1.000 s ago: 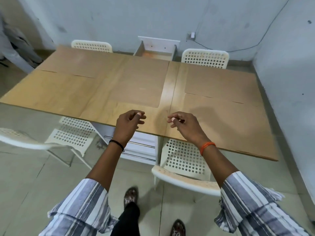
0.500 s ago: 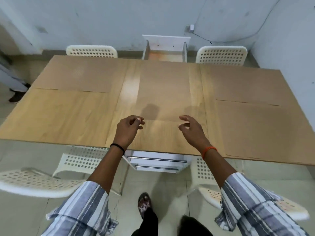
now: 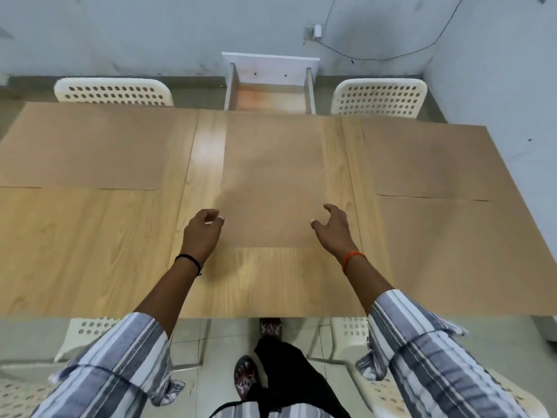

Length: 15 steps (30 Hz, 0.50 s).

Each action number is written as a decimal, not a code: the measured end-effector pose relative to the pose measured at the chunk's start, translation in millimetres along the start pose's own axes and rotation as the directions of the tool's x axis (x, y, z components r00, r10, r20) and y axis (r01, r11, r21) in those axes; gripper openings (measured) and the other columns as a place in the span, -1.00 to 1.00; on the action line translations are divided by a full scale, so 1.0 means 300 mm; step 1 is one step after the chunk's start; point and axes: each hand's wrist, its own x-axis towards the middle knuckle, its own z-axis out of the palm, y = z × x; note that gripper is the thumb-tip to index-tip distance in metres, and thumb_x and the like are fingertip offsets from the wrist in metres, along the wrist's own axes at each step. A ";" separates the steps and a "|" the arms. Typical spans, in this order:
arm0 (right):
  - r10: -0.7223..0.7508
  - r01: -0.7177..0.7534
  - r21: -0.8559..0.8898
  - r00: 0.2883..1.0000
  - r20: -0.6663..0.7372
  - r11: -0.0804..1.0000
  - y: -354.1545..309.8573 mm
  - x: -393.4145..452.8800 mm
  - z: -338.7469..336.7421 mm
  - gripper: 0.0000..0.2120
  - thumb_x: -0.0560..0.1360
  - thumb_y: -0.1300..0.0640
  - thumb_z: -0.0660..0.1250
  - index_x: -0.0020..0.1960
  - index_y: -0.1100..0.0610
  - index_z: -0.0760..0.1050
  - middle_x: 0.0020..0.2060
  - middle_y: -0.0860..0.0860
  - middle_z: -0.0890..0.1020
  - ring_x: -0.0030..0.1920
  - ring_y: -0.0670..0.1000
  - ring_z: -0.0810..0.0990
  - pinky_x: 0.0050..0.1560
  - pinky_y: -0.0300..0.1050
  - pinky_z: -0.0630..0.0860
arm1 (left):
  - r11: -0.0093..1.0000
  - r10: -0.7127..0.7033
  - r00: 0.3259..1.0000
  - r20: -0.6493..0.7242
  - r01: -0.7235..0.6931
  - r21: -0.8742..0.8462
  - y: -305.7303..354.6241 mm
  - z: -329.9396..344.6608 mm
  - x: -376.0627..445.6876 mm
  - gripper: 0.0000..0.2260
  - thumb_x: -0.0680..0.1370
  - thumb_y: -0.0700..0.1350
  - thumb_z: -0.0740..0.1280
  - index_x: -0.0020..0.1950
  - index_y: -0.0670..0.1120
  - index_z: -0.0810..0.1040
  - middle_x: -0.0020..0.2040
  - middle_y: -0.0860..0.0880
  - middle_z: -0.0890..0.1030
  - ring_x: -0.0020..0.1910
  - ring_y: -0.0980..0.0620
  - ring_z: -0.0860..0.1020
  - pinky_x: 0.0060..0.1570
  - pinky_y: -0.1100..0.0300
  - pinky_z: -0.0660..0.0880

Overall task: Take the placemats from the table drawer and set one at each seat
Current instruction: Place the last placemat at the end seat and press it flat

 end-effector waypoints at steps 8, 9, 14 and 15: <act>0.079 -0.082 -0.170 0.997 -0.020 0.982 -0.054 0.246 0.003 -0.36 0.55 0.06 0.29 0.54 0.15 0.12 0.49 0.12 0.20 0.47 0.19 0.20 0.42 0.12 0.26 | 0.989 -0.132 0.991 -0.021 0.133 0.060 0.067 0.086 0.225 -0.45 0.58 -0.08 0.28 0.54 -0.13 0.22 0.49 -0.09 0.33 0.44 -0.07 0.34 0.37 0.06 0.29; 0.085 -0.089 -0.186 0.996 -0.028 0.978 -0.060 0.269 -0.001 -0.35 0.55 0.05 0.29 0.54 0.15 0.12 0.48 0.12 0.22 0.45 0.20 0.22 0.41 0.12 0.28 | 0.989 -0.139 0.990 -0.030 0.140 0.052 0.074 0.092 0.248 -0.46 0.57 -0.09 0.27 0.53 -0.12 0.23 0.47 -0.07 0.36 0.42 -0.06 0.36 0.34 0.08 0.30; 0.178 -0.180 -0.070 0.984 -0.032 0.981 -0.042 0.331 -0.018 -0.39 0.51 0.03 0.33 0.49 0.09 0.20 0.39 0.09 0.32 0.36 0.21 0.38 0.37 0.08 0.37 | 0.984 -0.175 0.984 -0.042 0.176 0.024 0.094 0.105 0.340 -0.63 0.57 -0.11 0.27 0.38 -0.08 0.42 0.08 0.05 0.50 0.14 0.02 0.44 0.18 0.14 0.35; 0.182 -0.183 -0.040 0.983 -0.036 0.982 -0.036 0.335 -0.022 -0.41 0.50 0.04 0.33 0.47 0.06 0.22 0.37 0.08 0.35 0.33 0.19 0.41 0.36 0.11 0.39 | 0.983 -0.181 0.983 -0.039 0.182 0.029 0.096 0.103 0.354 -0.69 0.56 -0.12 0.28 0.31 -0.07 0.46 0.04 0.04 0.51 0.10 0.00 0.46 0.17 0.13 0.39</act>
